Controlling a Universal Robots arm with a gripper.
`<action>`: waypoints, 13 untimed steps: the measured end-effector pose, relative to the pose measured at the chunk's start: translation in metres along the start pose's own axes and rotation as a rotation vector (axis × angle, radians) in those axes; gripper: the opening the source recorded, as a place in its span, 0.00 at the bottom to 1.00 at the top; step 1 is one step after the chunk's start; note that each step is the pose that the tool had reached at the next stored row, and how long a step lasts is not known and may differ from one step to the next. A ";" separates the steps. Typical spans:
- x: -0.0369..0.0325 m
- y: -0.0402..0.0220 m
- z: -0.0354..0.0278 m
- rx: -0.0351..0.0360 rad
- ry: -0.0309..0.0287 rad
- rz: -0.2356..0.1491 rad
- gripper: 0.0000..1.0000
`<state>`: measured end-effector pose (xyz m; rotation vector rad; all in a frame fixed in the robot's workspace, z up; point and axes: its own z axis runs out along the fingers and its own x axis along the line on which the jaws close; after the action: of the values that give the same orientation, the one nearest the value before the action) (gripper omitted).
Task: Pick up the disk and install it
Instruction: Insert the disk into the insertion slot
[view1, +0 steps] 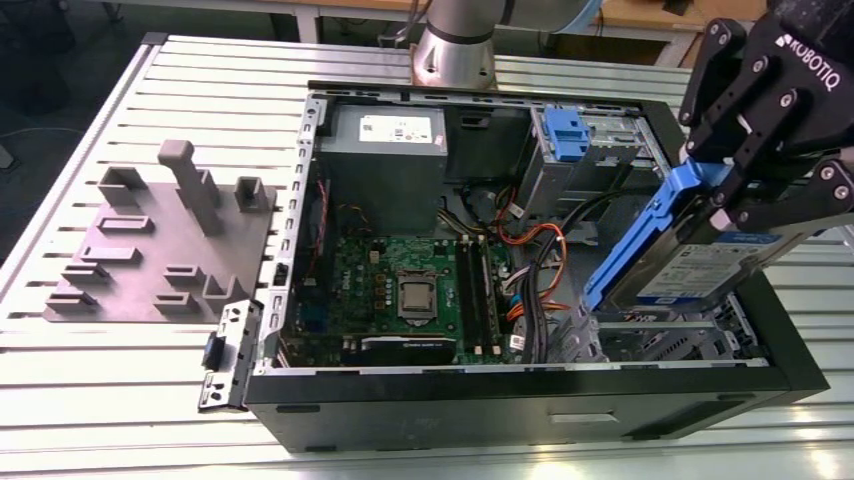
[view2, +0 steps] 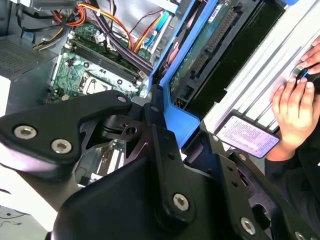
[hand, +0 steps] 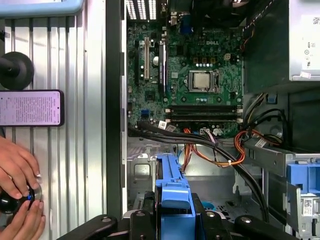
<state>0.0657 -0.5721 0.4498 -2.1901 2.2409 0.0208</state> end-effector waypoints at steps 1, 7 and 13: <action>0.0000 -0.0006 0.0012 0.0000 0.0000 -0.001 0.37; -0.0001 -0.0082 0.0067 -0.0001 0.0000 -0.005 0.37; -0.0010 -0.0098 0.0096 -0.0001 -0.0003 -0.005 0.37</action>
<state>0.0755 -0.5712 0.4401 -2.1952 2.2356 0.0211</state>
